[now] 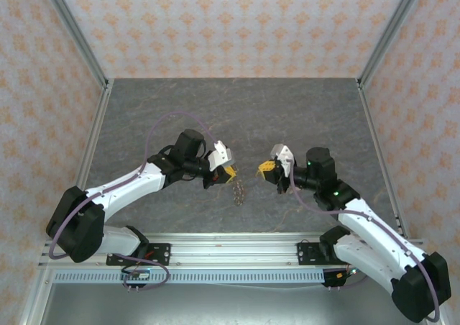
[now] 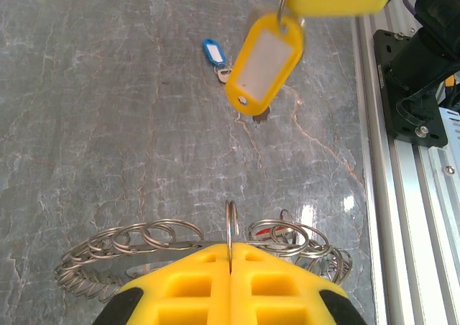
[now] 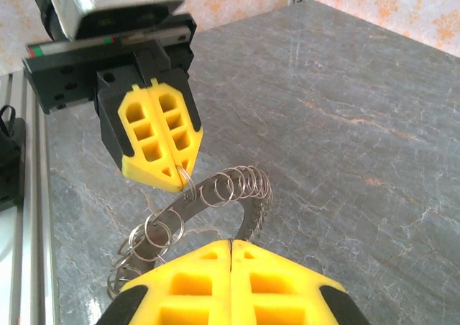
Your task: Put the keys on the keyring
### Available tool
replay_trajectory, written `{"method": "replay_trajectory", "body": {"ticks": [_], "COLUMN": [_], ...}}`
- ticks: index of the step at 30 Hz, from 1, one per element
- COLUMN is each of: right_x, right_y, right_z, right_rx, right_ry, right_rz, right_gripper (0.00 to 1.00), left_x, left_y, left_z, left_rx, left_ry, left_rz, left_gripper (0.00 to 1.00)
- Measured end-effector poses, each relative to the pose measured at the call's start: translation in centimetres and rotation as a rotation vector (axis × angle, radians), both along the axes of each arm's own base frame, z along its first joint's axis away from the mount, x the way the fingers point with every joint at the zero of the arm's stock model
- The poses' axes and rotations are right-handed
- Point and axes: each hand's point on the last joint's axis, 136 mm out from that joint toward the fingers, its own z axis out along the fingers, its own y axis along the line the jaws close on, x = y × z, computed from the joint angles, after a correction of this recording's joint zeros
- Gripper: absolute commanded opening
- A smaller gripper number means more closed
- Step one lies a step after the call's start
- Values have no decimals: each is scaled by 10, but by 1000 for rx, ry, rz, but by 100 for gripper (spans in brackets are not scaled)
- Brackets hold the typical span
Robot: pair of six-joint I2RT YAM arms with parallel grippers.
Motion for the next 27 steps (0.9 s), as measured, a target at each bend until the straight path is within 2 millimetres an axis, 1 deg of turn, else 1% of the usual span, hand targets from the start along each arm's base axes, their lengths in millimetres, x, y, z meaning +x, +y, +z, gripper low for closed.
{"method": "replay_trajectory", "body": {"ticks": [5, 8, 14, 20, 27], "right_x": [-7, -6, -2, 3, 3], "right_y": [16, 22, 36, 45, 56], "right_z": [-22, -27, -19, -7, -8], "right_rx": [-68, -79, -41, -3, 4], "right_ry": [21, 35, 25, 33, 59], "right_rz": [60, 78, 103, 118, 146], "right_gripper": [0, 0, 0, 0, 0], "left_x": [2, 2, 2, 2, 2], "left_y": [-2, -2, -2, -2, -2], "left_z": [3, 3, 2, 2, 2], "left_rx": [-12, -15, -16, -16, -15], "left_ry": [-14, -18, -19, -19, -19], "left_rz": [-3, -3, -3, -3, -3], "left_gripper": [0, 0, 0, 0, 0]}}
